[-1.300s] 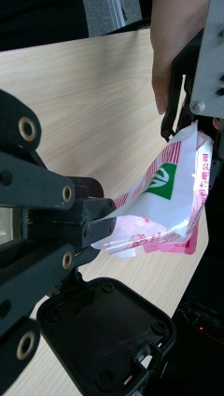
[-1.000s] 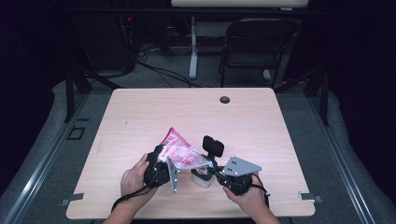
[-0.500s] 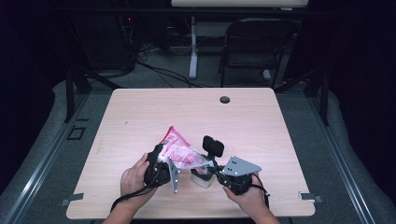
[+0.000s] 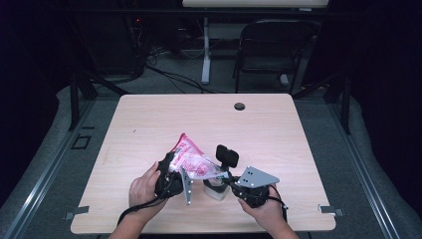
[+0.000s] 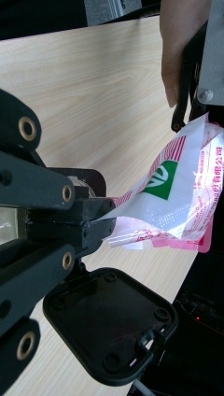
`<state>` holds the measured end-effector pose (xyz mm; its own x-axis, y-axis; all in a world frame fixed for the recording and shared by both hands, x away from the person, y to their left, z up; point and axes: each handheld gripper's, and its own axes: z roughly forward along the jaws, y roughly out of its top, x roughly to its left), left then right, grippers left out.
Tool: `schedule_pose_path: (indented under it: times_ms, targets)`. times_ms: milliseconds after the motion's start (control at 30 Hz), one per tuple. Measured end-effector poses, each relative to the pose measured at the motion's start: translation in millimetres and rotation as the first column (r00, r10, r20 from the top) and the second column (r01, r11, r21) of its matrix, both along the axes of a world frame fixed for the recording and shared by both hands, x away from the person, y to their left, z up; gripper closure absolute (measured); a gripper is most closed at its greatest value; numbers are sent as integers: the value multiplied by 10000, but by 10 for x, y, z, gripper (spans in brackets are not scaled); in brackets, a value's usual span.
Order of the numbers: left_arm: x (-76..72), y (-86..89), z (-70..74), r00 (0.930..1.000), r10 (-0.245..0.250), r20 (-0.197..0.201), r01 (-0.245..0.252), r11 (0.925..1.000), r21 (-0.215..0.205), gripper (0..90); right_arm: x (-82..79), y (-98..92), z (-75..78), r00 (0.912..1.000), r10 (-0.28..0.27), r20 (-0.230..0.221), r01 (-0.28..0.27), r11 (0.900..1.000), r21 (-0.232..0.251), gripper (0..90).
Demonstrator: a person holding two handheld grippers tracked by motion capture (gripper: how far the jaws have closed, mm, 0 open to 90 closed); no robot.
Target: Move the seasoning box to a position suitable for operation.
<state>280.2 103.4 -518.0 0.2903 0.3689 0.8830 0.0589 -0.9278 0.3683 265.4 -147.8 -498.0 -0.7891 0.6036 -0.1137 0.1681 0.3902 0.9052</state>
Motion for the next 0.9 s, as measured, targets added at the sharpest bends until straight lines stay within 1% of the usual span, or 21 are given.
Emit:
schedule_pose_path:
  times_ms: [133,167,300,400,500,567,767,900]
  targets:
    - [5,-7,4,10000,3,86,-3,10000,54,673,-2,-2,-5,10000,1,-20,-1,10000,-2,900]
    - [7,-7,3,10000,9,85,-10,10000,50,673,-2,-3,-5,10000,0,-14,0,10000,-64,900]
    - [11,-5,6,9999,29,124,-30,9999,106,673,-4,9,-13,10000,11,-18,-11,10000,-28,900]
    - [14,1,6,9997,35,234,-39,9998,202,673,-5,18,-19,10000,48,-17,-48,9999,-124,900]
    - [12,7,4,9997,71,251,-78,9996,263,674,-9,29,-25,10000,44,-22,-44,9999,-153,900]
    - [15,10,-4,9996,54,274,-59,9998,207,674,-6,35,-32,10000,63,-43,-63,9999,-145,900]
    - [6,18,-17,9995,62,299,-69,9997,254,674,-1,55,-72,9999,120,-97,-123,9996,-269,900]
    - [-6,10,-17,9993,27,385,-45,9988,477,673,14,45,-82,10000,46,-61,-48,9993,-380,900]
